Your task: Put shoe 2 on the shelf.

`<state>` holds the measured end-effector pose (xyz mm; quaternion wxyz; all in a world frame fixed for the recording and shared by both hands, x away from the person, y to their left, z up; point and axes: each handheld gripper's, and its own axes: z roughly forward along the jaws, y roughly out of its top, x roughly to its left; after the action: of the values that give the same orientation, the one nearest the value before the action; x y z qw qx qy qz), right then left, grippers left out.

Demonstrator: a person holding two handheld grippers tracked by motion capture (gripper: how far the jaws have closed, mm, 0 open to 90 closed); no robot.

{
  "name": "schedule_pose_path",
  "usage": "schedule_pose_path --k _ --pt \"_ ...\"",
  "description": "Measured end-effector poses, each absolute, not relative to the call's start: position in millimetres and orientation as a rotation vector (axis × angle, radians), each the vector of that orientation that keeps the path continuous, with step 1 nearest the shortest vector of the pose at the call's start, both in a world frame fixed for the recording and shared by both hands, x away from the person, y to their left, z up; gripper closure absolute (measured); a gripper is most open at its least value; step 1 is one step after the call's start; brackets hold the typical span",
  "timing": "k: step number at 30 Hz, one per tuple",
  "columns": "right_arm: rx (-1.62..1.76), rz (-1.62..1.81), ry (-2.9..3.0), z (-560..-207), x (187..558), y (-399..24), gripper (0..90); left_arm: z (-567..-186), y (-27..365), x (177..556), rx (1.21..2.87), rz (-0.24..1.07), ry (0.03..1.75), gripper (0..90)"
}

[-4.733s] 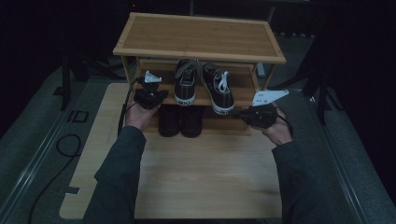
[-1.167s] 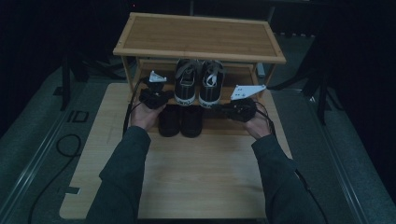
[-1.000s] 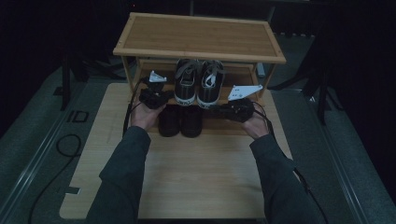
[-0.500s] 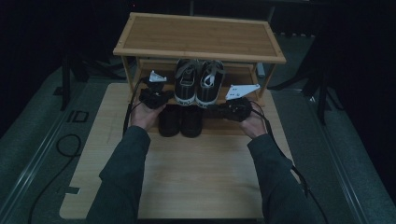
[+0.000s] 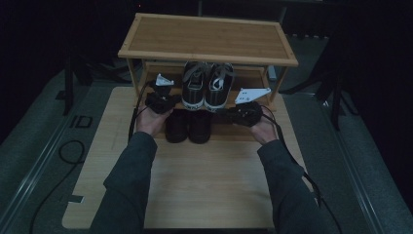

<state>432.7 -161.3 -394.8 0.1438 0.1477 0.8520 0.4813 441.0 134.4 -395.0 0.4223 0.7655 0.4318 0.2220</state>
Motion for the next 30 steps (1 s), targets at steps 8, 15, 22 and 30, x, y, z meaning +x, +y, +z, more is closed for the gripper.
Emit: schedule_pose_path --k 8,15,22,30 --pt "0.441 1.402 2.444 -397 431 -161 90.0 -395 134 441 1.915 0.557 1.079 90.0" --pt "0.423 1.391 2.461 -398 428 -168 89.4 -396 135 441 1.912 0.556 1.074 90.0" --pt "0.445 1.358 2.491 -405 427 -177 88.6 -396 136 441 1.911 0.551 1.073 90.0" --pt "0.456 1.316 2.520 -414 425 -181 88.0 -396 137 441 1.909 0.555 1.066 90.0"
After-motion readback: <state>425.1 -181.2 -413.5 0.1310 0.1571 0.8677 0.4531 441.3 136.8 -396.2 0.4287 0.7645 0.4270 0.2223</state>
